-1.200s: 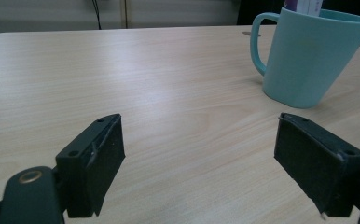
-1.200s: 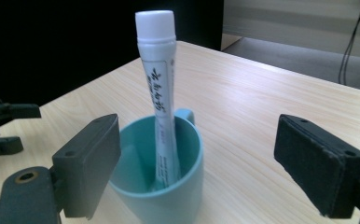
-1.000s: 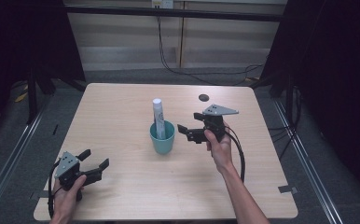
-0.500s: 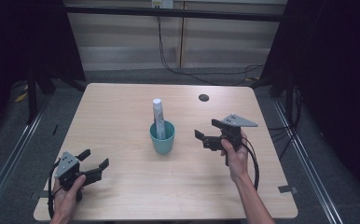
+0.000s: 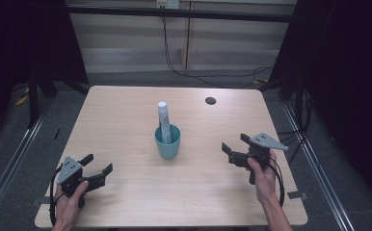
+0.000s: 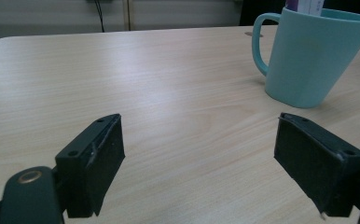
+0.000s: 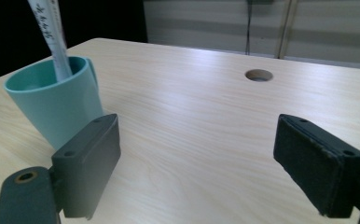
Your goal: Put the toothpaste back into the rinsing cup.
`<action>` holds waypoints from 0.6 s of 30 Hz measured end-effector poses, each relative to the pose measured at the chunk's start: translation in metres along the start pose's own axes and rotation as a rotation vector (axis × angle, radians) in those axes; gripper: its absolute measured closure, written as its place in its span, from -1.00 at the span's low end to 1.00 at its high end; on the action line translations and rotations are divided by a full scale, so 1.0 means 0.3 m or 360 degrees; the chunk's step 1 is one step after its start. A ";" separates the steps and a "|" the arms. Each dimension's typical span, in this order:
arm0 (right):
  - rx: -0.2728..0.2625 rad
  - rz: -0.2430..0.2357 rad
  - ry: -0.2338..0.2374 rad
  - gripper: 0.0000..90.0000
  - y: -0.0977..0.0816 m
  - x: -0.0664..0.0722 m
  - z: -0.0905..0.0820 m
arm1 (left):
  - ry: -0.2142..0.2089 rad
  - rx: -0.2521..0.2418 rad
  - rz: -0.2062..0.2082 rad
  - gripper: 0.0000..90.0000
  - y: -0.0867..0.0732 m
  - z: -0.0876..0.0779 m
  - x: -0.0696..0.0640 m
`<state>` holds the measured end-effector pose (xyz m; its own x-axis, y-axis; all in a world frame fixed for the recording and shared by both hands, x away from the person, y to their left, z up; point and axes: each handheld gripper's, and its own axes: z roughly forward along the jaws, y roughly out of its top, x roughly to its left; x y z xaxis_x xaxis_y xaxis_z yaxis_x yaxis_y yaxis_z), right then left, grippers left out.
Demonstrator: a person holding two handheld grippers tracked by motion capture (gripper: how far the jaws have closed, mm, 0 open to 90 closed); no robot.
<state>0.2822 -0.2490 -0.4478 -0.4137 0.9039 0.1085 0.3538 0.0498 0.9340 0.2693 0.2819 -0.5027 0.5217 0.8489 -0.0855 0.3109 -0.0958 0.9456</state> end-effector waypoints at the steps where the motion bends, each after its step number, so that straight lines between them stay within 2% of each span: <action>1: -0.0001 -0.0001 -0.0013 -0.68 -0.011 -0.006 -0.005 | -0.0001 -0.0001 0.0001 -0.65 0.000 0.000 0.000; 6: -0.0007 -0.0008 -0.0095 -0.68 -0.084 -0.038 -0.047 | 0.0014 -0.0007 -0.0002 -0.65 -0.001 -0.001 -0.001; 8: -0.0003 -0.0004 -0.0118 -0.68 -0.105 -0.046 -0.059 | 0.0026 -0.0034 -0.0026 -0.65 -0.003 -0.005 0.001; 12: -0.0017 -0.0036 -0.0159 -0.68 -0.149 -0.054 -0.081 | 0.0043 -0.0038 -0.0028 -0.65 -0.004 -0.011 0.005; 15: -0.0024 -0.0033 -0.0188 -0.67 -0.175 -0.061 -0.088 | 0.0046 -0.0050 -0.0024 -0.65 -0.005 -0.011 0.003; 18: -0.0016 -0.0050 -0.0190 -0.68 -0.199 -0.062 -0.086 | 0.0048 -0.0054 -0.0028 -0.65 -0.005 -0.012 0.003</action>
<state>0.2472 -0.2796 -0.4968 -0.3213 0.9462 0.0383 0.3336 0.0752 0.9397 0.2663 0.2847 -0.5031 0.4922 0.8655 -0.0931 0.2922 -0.0635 0.9542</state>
